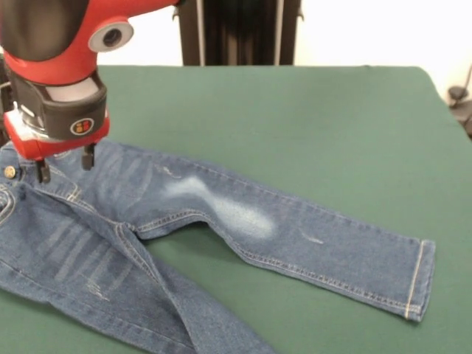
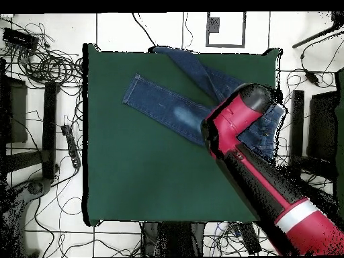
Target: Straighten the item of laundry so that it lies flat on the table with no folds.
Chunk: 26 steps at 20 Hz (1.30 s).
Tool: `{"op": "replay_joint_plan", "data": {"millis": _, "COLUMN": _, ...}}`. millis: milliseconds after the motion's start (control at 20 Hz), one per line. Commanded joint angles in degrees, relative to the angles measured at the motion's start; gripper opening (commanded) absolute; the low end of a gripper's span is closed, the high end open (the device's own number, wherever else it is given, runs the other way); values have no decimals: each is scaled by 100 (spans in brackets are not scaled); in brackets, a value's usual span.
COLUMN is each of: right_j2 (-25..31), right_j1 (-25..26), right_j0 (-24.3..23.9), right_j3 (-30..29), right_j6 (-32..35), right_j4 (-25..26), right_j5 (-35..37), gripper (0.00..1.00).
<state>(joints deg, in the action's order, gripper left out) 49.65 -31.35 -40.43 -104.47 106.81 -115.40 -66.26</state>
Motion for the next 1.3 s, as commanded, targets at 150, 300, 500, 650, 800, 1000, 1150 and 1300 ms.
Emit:
{"op": "replay_joint_plan", "data": {"millis": 150, "right_j2": 685, "right_j1": 221, "right_j0": 445, "right_j3": 346, "right_j6": -1906, "right_j4": -433, "right_j5": -583, "gripper": 100}}
{"op": "replay_joint_plan", "data": {"millis": 300, "right_j2": 717, "right_j1": 312, "right_j0": 511, "right_j3": 480, "right_j6": -1874, "right_j4": -381, "right_j5": -676, "gripper": 100}}
{"op": "replay_joint_plan", "data": {"millis": 500, "right_j2": 740, "right_j1": 442, "right_j0": 625, "right_j3": 712, "right_j6": -1865, "right_j4": -272, "right_j5": -815, "gripper": 100}}
{"op": "replay_joint_plan", "data": {"millis": 650, "right_j2": 760, "right_j1": 508, "right_j0": 699, "right_j3": 877, "right_j6": -1877, "right_j4": -231, "right_j5": -965, "gripper": 100}}
{"op": "replay_joint_plan", "data": {"millis": 800, "right_j2": 813, "right_j1": 604, "right_j0": 743, "right_j3": 1083, "right_j6": -1978, "right_j4": -244, "right_j5": -1194, "gripper": 100}}
{"op": "replay_joint_plan", "data": {"millis": 1000, "right_j2": 902, "right_j1": 660, "right_j0": 853, "right_j3": 1377, "right_j6": -2074, "right_j4": -325, "right_j5": -1623, "gripper": 100}}
{"op": "replay_joint_plan", "data": {"millis": 1150, "right_j2": 1004, "right_j1": 725, "right_j0": 912, "right_j3": 1595, "right_j6": -2157, "right_j4": -330, "right_j5": -1865, "gripper": 100}}
{"op": "replay_joint_plan", "data": {"millis": 1300, "right_j2": 1057, "right_j1": 752, "right_j0": 923, "right_j3": 1676, "right_j6": -2187, "right_j4": -303, "right_j5": -1957, "gripper": 100}}
